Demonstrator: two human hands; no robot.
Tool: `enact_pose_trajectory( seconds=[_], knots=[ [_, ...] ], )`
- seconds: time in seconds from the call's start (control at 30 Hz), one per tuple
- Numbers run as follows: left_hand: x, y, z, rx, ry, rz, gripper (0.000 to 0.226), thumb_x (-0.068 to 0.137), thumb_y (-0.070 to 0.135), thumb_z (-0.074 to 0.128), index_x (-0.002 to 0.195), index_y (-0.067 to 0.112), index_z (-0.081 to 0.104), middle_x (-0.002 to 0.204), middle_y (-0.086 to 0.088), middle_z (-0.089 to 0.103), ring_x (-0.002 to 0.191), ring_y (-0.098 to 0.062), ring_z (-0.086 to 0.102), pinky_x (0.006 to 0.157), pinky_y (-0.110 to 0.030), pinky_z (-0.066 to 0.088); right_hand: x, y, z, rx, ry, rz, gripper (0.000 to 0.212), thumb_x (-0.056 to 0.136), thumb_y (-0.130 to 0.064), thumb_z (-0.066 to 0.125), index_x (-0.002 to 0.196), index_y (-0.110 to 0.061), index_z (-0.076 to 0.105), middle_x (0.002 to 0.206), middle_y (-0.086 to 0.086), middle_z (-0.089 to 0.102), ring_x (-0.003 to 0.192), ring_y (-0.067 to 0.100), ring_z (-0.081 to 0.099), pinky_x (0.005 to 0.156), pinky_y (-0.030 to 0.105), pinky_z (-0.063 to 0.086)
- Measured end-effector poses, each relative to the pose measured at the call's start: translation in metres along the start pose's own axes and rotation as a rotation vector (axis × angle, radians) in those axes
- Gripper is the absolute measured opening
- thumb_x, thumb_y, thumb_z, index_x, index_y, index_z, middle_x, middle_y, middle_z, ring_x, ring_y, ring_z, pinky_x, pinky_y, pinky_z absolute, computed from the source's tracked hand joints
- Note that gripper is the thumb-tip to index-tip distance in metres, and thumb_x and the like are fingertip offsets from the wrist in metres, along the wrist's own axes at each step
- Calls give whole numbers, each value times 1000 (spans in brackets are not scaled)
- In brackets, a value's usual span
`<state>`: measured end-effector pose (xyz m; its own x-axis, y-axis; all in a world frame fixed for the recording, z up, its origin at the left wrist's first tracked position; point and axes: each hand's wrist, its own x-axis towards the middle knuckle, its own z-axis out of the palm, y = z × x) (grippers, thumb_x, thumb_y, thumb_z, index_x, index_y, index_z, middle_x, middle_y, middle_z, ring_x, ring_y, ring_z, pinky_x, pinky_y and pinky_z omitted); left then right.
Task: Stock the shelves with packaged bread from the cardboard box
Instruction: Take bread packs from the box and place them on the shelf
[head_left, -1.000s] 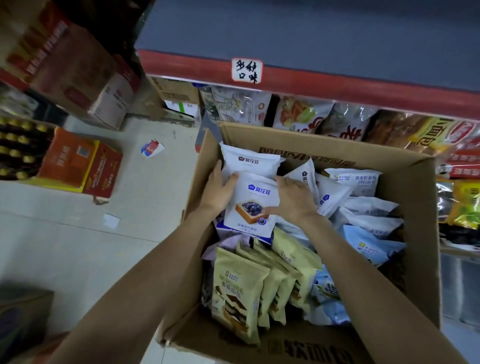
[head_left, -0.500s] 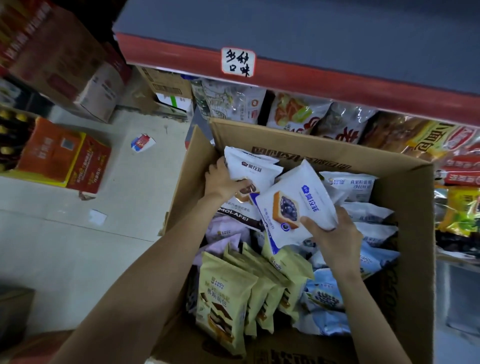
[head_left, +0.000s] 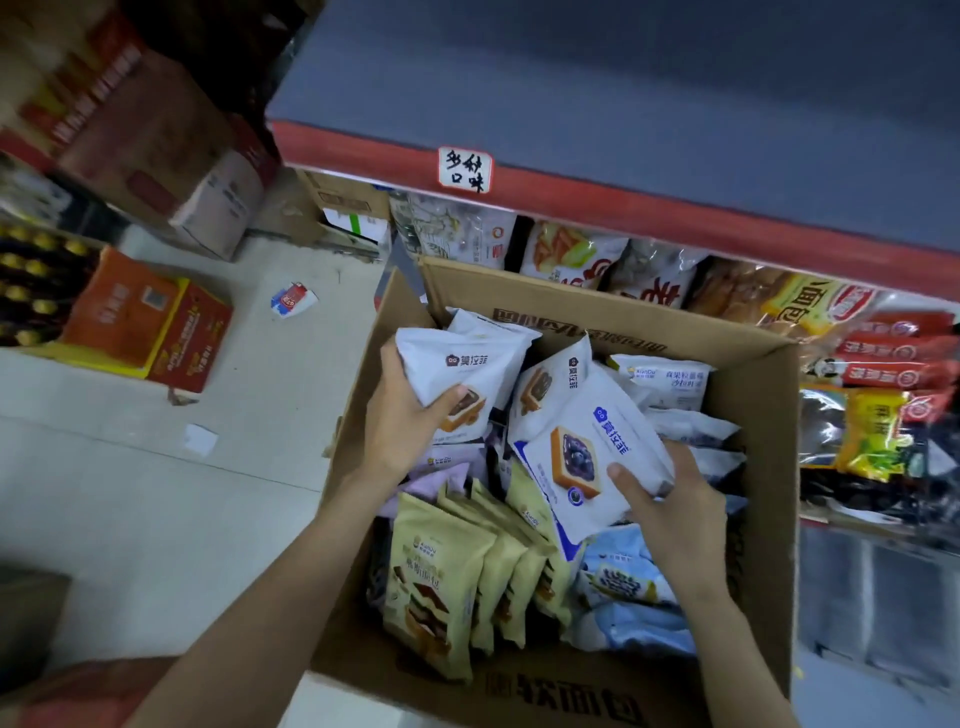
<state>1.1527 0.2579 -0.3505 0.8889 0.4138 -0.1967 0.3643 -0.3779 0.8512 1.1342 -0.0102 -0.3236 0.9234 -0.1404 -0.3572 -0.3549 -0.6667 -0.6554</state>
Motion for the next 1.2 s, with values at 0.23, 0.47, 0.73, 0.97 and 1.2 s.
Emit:
enact_pose_trajectory(
  seconds=[0.23, 0.47, 0.73, 0.97, 1.2],
  knots=[
    [-42, 92, -88, -136, 108, 80, 65, 70, 22, 81, 117, 23, 36, 105, 26, 55, 89, 16, 58, 77, -17, 51, -41, -61, -77, -48, 137, -249, 51, 74, -22, 80, 115, -13, 51, 91, 3, 62, 68, 20, 55, 51, 30, 40],
    [-63, 204, -164, -160, 118, 313, 48, 79, 57, 65, 116, 31, 50, 109, 21, 63, 104, -1, 60, 88, -29, 49, -64, -151, -160, 139, 129, -516, 40, 80, -32, 71, 112, -19, 53, 94, -8, 67, 82, 10, 64, 66, 29, 51],
    [-45, 328, -240, -176, 185, 621, 25, 82, 49, 61, 105, 43, 53, 103, 21, 66, 96, 3, 63, 85, -29, 52, -84, -270, -250, 109, 255, -776, 25, 82, -35, 67, 100, -28, 52, 83, -23, 63, 79, 13, 64, 73, 36, 50],
    [-7, 408, -269, -274, 202, 776, 29, 84, 42, 65, 106, 25, 54, 97, 16, 65, 84, 7, 63, 70, -12, 49, -92, -343, -302, 407, 438, -879, 23, 85, -26, 67, 102, -25, 52, 84, -17, 66, 68, -8, 62, 62, 11, 47],
    [44, 464, -284, -469, 235, 862, 29, 86, 34, 66, 107, 19, 51, 96, 15, 64, 85, 4, 63, 77, -20, 50, -64, -426, -346, 780, 535, -1032, 18, 92, -22, 57, 96, -29, 42, 111, 6, 64, 86, 8, 65, 73, 24, 55]
  ],
)
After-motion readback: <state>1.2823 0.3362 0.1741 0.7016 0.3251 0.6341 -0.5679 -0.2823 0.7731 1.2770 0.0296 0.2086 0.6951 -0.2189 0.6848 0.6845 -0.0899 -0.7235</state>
